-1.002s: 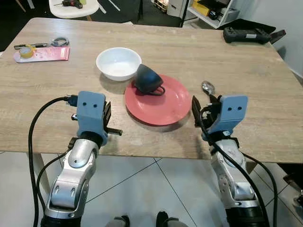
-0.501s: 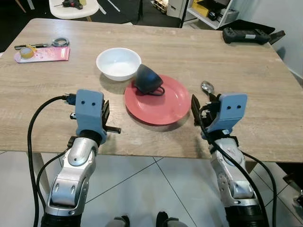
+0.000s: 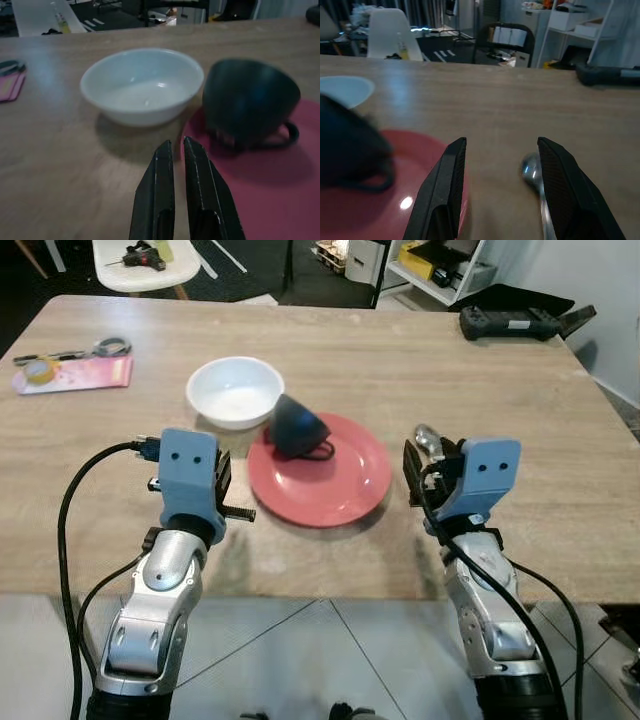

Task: Setting the table

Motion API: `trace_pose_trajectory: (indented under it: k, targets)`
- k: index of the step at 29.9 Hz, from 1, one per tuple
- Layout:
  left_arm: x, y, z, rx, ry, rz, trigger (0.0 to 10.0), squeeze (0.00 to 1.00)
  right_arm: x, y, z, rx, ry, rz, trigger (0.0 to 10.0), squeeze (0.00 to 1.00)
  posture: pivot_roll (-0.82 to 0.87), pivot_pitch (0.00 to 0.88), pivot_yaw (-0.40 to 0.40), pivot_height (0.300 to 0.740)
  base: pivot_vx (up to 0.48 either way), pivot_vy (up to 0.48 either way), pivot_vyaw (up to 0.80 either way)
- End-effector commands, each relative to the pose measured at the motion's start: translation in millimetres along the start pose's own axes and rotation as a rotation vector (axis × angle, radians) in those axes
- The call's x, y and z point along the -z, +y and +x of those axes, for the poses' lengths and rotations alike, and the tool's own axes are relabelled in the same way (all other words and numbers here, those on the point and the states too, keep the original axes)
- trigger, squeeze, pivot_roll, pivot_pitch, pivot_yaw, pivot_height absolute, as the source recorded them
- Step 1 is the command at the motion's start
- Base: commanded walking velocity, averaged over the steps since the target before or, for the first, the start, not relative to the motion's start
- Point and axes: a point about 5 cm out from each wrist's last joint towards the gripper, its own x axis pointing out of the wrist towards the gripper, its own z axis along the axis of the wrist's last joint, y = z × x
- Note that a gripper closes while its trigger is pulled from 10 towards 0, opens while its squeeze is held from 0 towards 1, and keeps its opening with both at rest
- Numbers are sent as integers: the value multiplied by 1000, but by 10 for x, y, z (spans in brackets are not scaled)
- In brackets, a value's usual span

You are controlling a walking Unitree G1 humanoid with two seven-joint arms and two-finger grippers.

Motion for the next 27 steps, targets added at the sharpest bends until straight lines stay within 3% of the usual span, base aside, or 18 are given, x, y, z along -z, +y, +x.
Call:
trace_pose_trajectory:
  k: [1, 6, 25, 27]
  targets:
    - [67, 35, -19, -10, 22, 19, 10000, 0, 55, 4, -14, 2, 20, 9, 10000, 0, 59, 141, 22, 740, 480, 0, 0]
    - [60, 27, -18, -7, 18, 22, 10000, 0, 54, -4, -12, 4, 19, 8, 10000, 0, 59, 141, 22, 740, 382, 0, 0]
    - [12, -51, -48, 46, -8, 12, 10000, 0, 62, -23, -16, 12, 20, 3, 10000, 0, 63, 144, 25, 740, 0, 0, 0]
    - [11, -47, -58, 45, -7, 15, 10000, 0, 26, -50, -7, -21, 8, -62, 10000, 0, 67, 146, 24, 740, 0, 0, 0]
